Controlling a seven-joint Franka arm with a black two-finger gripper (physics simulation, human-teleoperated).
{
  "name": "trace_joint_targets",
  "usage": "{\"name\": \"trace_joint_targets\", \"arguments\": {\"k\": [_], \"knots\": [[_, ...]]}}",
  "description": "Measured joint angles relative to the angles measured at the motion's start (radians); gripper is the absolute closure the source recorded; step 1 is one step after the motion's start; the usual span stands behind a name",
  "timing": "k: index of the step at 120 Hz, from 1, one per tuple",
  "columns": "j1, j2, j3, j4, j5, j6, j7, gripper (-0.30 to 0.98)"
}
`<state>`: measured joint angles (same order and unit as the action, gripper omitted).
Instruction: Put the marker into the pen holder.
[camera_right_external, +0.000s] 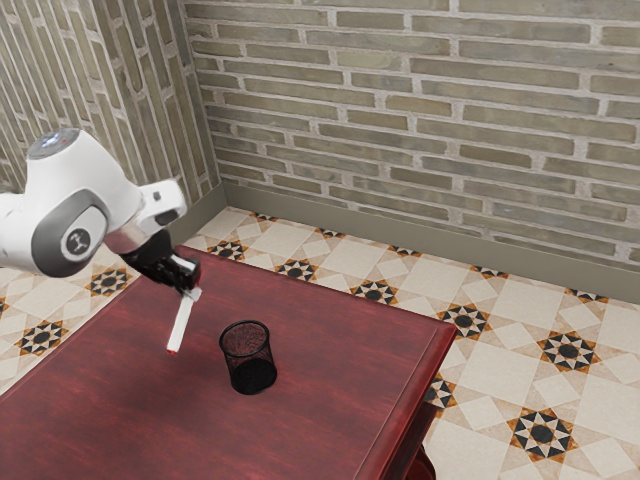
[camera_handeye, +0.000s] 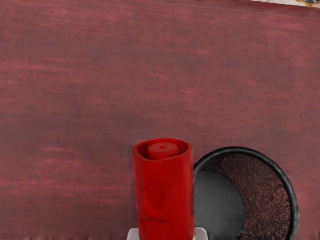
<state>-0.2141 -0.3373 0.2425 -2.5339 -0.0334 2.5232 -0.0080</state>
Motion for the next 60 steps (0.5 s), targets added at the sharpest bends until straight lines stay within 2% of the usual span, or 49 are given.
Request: {"name": "trace_joint_targets", "arguments": {"k": [13, 34, 46, 60], "knots": [[-0.048, -0.096, -0.003, -0.123, 0.001, 0.123, 0.028, 0.75], [-0.086, -0.113, -0.003, -0.191, -0.005, 0.35, 0.111, 0.75], [-0.098, -0.101, -0.002, -0.169, -0.011, 0.433, 0.167, 0.75], [-0.131, -0.008, 0.009, -0.153, -0.015, 0.545, 0.224, 0.74]]}}
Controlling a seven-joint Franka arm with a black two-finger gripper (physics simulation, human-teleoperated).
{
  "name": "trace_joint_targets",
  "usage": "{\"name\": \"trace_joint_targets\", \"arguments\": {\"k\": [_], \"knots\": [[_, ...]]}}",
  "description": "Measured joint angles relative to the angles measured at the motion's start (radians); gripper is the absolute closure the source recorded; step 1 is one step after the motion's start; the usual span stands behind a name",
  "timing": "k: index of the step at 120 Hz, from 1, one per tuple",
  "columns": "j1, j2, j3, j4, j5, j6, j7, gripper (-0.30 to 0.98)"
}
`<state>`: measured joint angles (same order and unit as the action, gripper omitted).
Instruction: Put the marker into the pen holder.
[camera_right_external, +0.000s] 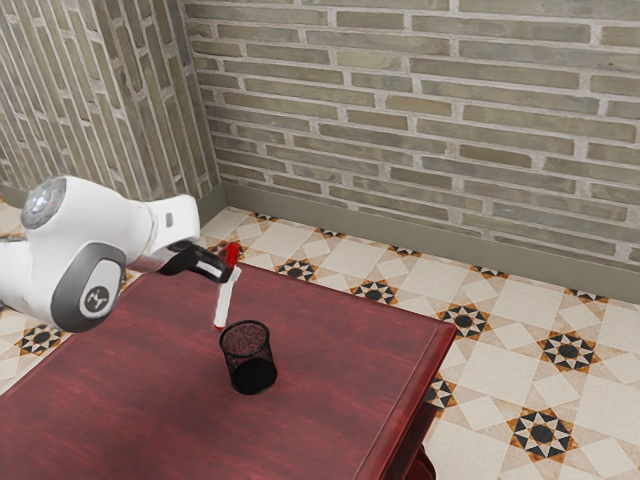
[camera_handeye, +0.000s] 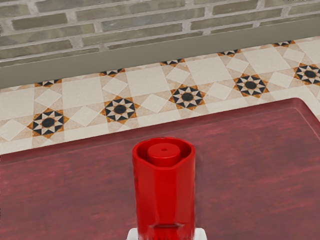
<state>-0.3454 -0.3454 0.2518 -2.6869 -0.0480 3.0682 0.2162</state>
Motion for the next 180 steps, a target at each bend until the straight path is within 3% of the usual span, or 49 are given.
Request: {"name": "trace_joint_targets", "arguments": {"k": [60, 88, 143, 180], "knots": [[-0.006, 0.246, 0.005, 0.097, -0.003, 0.196, 0.157, 0.73], [-0.106, 0.239, 0.004, 0.091, -0.054, 0.221, 0.193, 0.73], [-0.118, 0.11, -0.011, -0.036, -0.172, 0.226, 0.238, 0.73], [-0.102, 0.127, 0.002, -0.046, -0.194, 0.224, 0.263, 0.73]]}}
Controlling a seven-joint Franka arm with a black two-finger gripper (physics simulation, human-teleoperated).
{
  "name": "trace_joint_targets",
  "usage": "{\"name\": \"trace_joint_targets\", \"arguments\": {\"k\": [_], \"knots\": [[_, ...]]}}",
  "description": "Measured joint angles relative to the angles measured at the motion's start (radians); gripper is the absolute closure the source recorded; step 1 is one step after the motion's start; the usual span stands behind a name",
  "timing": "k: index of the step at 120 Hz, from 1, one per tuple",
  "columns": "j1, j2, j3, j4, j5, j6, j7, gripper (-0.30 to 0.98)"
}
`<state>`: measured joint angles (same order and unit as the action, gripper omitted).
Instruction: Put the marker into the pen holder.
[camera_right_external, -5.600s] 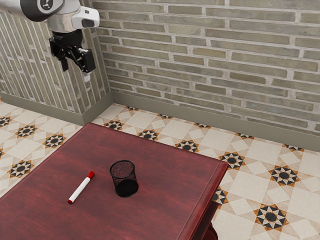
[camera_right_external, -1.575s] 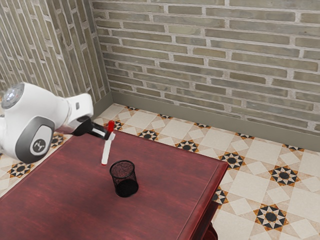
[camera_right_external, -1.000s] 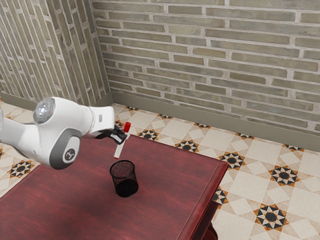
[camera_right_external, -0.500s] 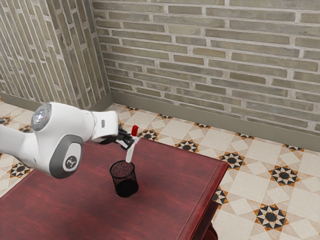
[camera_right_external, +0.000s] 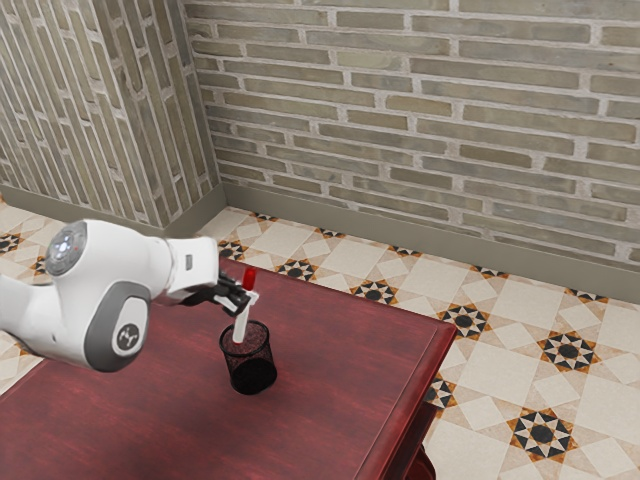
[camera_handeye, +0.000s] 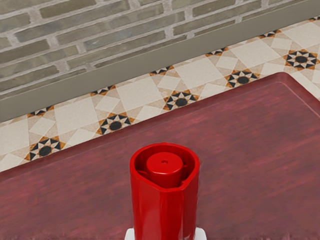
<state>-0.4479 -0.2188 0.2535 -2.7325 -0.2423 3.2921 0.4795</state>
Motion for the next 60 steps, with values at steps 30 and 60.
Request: {"name": "trace_joint_targets", "arguments": {"k": [30, 60], "knots": [[0.002, 0.04, 0.015, 0.0, -0.002, -0.001, 0.013, 0.72], [0.0, 0.045, 0.019, 0.002, 0.002, -0.015, 0.024, 0.28]]}}
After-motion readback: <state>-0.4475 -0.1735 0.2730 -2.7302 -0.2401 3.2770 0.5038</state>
